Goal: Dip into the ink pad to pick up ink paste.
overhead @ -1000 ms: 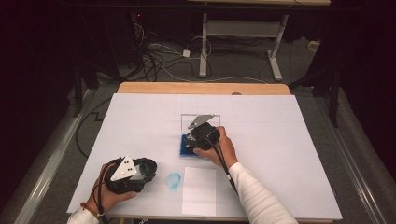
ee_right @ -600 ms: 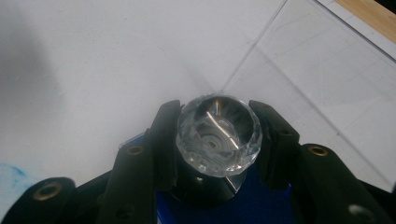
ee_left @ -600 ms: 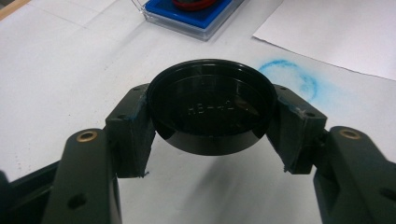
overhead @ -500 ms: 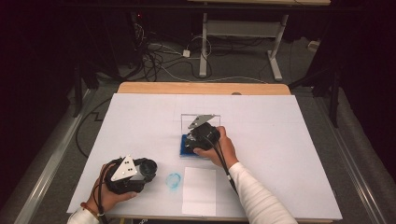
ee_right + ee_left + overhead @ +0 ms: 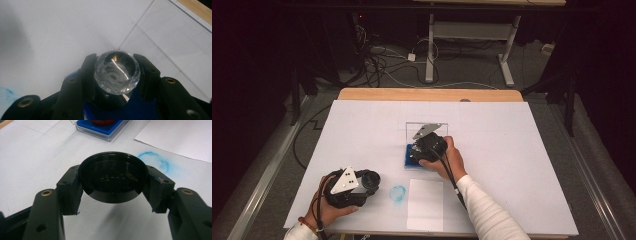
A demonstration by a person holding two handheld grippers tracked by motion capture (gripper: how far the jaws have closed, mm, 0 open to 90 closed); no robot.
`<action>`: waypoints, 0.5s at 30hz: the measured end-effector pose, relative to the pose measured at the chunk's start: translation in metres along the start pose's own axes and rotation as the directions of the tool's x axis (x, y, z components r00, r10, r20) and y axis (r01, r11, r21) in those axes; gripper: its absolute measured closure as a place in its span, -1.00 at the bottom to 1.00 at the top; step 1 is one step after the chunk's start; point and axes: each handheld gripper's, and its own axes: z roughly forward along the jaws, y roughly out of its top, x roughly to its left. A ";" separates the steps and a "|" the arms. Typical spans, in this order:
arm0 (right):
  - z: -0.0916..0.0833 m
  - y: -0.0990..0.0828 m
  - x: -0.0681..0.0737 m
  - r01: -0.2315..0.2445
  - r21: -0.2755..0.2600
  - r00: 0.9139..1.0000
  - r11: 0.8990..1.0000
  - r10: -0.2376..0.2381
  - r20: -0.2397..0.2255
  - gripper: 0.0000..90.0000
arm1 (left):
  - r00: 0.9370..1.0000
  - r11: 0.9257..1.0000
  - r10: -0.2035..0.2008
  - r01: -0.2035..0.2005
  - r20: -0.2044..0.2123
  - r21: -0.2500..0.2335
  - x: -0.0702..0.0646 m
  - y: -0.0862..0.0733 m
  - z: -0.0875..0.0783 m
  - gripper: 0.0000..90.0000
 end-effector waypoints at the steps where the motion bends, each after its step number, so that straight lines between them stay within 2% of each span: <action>1: 0.000 0.000 0.000 0.002 0.002 1.000 1.000 -0.002 0.000 0.27 | 1.000 1.000 0.000 0.000 0.000 0.000 0.000 0.000 0.000 -0.19; 15: -0.001 0.000 -0.002 -0.005 0.007 1.000 1.000 0.005 -0.015 0.27 | 1.000 1.000 0.000 0.000 -0.001 0.002 0.000 0.000 -0.001 -0.19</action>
